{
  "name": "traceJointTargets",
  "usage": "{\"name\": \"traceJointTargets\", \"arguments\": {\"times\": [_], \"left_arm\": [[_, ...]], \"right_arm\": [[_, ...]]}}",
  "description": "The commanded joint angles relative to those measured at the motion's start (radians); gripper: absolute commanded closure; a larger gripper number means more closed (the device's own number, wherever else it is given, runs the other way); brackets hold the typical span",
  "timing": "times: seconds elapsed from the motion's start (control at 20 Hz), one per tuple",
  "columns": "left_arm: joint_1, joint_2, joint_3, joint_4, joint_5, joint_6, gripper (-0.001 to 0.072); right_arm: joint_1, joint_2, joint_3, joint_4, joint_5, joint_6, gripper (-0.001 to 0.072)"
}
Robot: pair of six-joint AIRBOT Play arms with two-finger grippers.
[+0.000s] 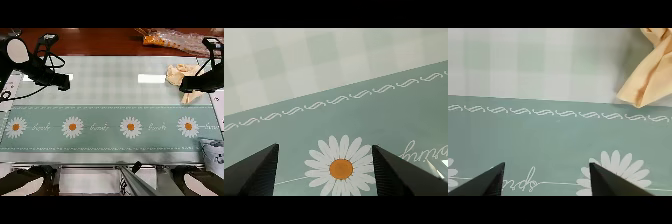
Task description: Fold the shirts.
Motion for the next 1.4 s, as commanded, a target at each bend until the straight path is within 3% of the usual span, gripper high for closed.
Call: {"name": "traceJointTargets", "arguments": {"times": [0.0,0.2,0.35,0.45,0.5,0.55,0.65,0.8,1.0,1.35], "left_arm": [[0.0,-0.001,0.0,-0.003,0.008,0.001,-0.0011],[0.0,-0.004,0.0,-0.003,0.092,0.001,-0.0011],[0.0,-0.026,0.0,-0.002,0.143,0.002,-0.001],[0.0,-0.051,0.001,0.023,0.243,0.028,-0.001],[0.0,-0.064,0.001,0.055,0.301,0.039,-0.001],[0.002,-0.076,0.001,0.084,0.347,0.038,-0.0011],[0.022,-0.101,0.001,0.098,0.417,0.038,-0.001],[0.052,-0.128,0.001,0.098,0.415,0.035,-0.0011],[0.06,-0.131,0.0,0.092,0.382,0.035,-0.0011],[0.056,-0.132,0.0,0.082,0.344,0.035,-0.0011]], "right_arm": [[0.001,-0.001,0.001,0.003,-0.112,0.0,0.0106],[0.001,-0.001,0.001,0.023,-0.186,0.0,0.0107],[0.001,-0.001,0.001,0.008,-0.346,0.0,0.0108],[0.001,-0.004,0.001,-0.091,-0.48,0.03,0.0109],[-0.004,-0.014,0.001,-0.198,-0.522,0.1,0.0109],[-0.02,-0.037,0.001,-0.284,-0.538,0.161,0.0109],[-0.089,-0.095,0.001,-0.315,-0.539,0.182,0.0107],[-0.229,-0.197,0.001,-0.19,-0.532,0.186,0.0104],[-0.389,-0.333,0.001,0.127,-0.511,0.143,0.0102],[-0.397,-0.493,0.001,0.154,-0.576,0.101,0.0102]]}}
